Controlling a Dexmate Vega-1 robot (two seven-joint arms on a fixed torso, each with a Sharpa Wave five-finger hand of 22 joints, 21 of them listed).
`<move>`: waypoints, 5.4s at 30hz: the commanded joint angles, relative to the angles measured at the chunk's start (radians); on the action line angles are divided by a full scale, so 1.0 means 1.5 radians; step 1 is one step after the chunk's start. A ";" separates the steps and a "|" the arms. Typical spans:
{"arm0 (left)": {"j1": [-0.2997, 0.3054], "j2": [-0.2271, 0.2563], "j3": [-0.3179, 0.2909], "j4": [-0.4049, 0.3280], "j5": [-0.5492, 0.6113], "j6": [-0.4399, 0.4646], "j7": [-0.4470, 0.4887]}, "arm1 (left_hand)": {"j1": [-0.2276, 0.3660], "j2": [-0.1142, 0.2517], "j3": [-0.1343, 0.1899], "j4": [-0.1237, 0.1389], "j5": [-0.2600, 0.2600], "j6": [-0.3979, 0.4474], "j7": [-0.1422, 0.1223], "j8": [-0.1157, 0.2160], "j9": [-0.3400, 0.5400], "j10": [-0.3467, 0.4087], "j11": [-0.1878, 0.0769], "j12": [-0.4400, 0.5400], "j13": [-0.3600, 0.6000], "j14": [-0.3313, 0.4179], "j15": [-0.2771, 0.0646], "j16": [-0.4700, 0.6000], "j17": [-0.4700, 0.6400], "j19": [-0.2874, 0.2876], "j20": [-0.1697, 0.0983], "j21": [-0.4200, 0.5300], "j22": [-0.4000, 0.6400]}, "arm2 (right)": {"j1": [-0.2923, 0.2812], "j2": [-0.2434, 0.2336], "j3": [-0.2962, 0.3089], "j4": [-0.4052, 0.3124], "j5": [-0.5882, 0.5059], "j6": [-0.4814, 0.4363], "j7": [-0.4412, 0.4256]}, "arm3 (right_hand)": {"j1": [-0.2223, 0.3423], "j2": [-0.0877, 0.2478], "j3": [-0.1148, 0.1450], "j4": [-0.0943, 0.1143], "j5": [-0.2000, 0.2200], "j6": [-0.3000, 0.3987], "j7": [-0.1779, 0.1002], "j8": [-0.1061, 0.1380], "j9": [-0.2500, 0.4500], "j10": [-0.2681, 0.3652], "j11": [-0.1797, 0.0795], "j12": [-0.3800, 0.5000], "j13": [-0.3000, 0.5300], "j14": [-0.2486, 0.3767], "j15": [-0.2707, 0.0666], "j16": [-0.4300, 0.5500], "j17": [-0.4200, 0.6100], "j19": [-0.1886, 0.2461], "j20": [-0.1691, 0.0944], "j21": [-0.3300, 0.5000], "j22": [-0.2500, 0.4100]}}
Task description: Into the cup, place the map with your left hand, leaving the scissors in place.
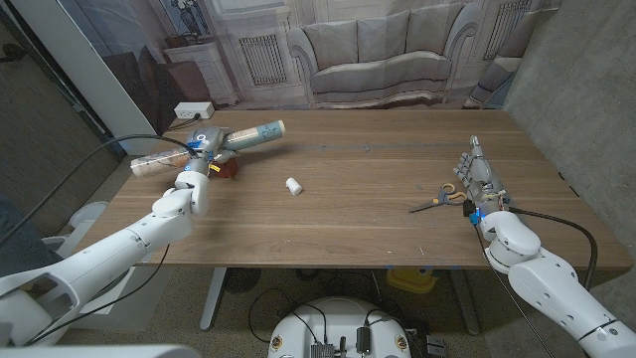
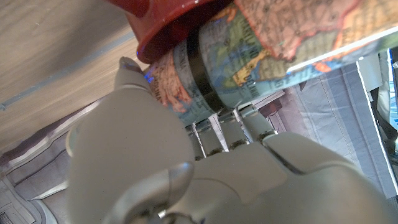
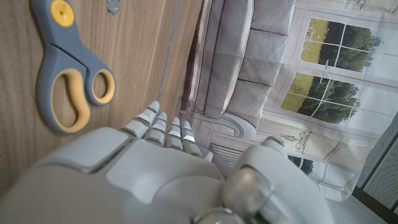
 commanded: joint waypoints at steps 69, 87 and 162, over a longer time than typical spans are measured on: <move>-0.014 -0.011 -0.007 -0.052 -0.072 0.112 -0.085 | -0.289 -0.019 -0.140 0.098 0.096 -0.233 0.047 -0.017 0.004 -0.242 0.067 0.004 0.000 -0.215 -0.010 0.003 0.002 -0.183 0.081 -0.019 0.003 | -0.005 -0.002 0.002 -0.015 0.002 -0.012 -0.011 | 0.001 0.007 -0.010 -0.001 -0.003 0.010 -0.003 0.003 0.004 0.011 0.003 0.002 0.002 0.007 0.003 -0.002 0.004 0.008 -0.001 0.001 0.002; -0.005 -0.004 -0.015 -0.066 -0.079 0.109 -0.071 | -0.304 -0.018 -0.145 0.095 0.101 -0.236 0.045 -0.014 0.004 -0.245 0.067 0.006 0.000 -0.218 -0.009 0.004 0.001 -0.186 0.082 -0.017 0.003 | -0.010 0.000 0.001 -0.014 -0.008 -0.001 -0.009 | 0.001 0.007 -0.011 -0.001 -0.003 0.010 -0.004 0.003 0.004 0.011 0.002 0.002 0.002 0.007 0.002 -0.002 0.004 0.008 0.000 0.001 0.002; 0.019 0.045 -0.092 -0.249 -0.049 0.176 -0.099 | -0.324 -0.011 -0.150 0.083 0.118 -0.250 0.046 -0.010 0.002 -0.248 0.066 0.013 -0.001 -0.215 -0.010 0.009 -0.001 -0.185 0.082 -0.010 0.002 | -0.040 0.009 0.021 -0.015 -0.016 0.033 0.010 | 0.002 0.009 -0.017 -0.002 -0.003 0.010 -0.004 0.002 0.004 0.011 0.003 0.001 0.002 0.006 0.003 -0.003 0.004 0.007 0.000 0.000 0.002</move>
